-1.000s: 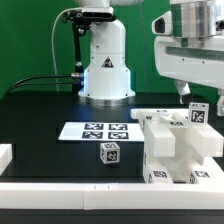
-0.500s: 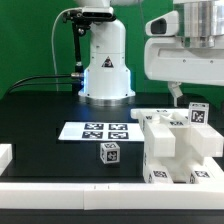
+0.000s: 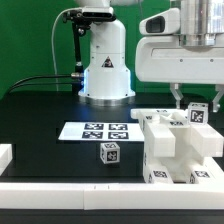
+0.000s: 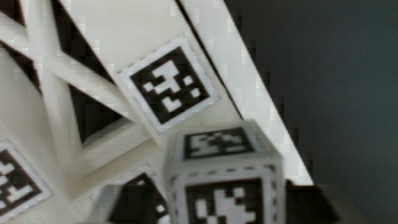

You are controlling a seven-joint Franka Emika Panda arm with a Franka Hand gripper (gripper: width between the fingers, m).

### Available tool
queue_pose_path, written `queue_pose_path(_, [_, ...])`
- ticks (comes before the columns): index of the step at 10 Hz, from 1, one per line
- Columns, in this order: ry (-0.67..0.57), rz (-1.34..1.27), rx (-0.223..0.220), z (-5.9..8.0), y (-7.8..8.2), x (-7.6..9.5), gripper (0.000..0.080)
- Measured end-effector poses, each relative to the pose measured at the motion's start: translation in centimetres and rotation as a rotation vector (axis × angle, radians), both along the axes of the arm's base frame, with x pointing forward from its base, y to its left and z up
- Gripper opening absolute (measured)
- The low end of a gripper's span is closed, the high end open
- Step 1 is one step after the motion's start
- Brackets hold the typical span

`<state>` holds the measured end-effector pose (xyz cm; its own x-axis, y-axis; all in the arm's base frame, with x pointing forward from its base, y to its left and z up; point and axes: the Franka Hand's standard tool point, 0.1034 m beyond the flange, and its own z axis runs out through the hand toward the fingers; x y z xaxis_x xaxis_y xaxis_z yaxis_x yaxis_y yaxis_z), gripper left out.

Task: Assemble chair

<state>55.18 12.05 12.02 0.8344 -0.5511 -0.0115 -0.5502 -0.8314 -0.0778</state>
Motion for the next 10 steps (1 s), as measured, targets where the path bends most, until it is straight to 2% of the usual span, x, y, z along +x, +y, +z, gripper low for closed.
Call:
queue_pose_path(4, [0.028, -0.287, 0.025, -0.05, 0.07, 0.05, 0.0281])
queue_pose_path(8, [0.051, -0.721, 0.118, -0.12, 0.02, 0.17, 0.0282])
queue_pose_path(10, [0.061, -0.905, 0.141, -0.14, 0.08, 0.11, 0.0282])
